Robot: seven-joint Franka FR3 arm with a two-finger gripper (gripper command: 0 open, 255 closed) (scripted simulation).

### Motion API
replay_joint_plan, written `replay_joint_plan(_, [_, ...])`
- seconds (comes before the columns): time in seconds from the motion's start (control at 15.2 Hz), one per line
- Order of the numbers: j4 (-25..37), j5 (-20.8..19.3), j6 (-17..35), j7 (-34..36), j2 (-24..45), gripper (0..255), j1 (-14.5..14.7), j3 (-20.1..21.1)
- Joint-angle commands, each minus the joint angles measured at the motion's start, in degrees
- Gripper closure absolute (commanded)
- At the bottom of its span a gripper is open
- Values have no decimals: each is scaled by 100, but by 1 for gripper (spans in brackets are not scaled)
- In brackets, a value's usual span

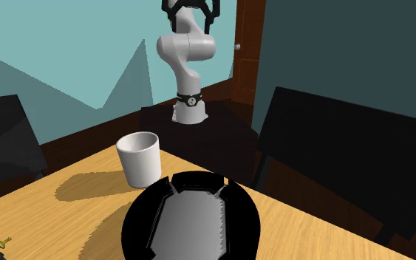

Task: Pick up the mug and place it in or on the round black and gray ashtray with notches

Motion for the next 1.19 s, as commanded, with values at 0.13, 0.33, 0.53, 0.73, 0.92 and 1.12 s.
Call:
replay_joint_plan(0.13, [-190, -110, 456, -172, 157, 0, -25, -150])
replay_joint_plan(0.33, [-409, -257, 1155, -426, 473, 0, -62, -378])
replay_joint_plan(0.53, [-545, -375, 1864, -678, 881, 0, -91, -608])
replay_joint_plan(0.73, [-593, -450, 2572, -937, 1374, 0, -104, -836])
replay_joint_plan(0.92, [-553, -462, 3262, -1216, 1941, 0, -96, -1058])
replay_joint_plan(1.12, [-428, -387, 3919, -1531, 2565, 0, -61, -1273])
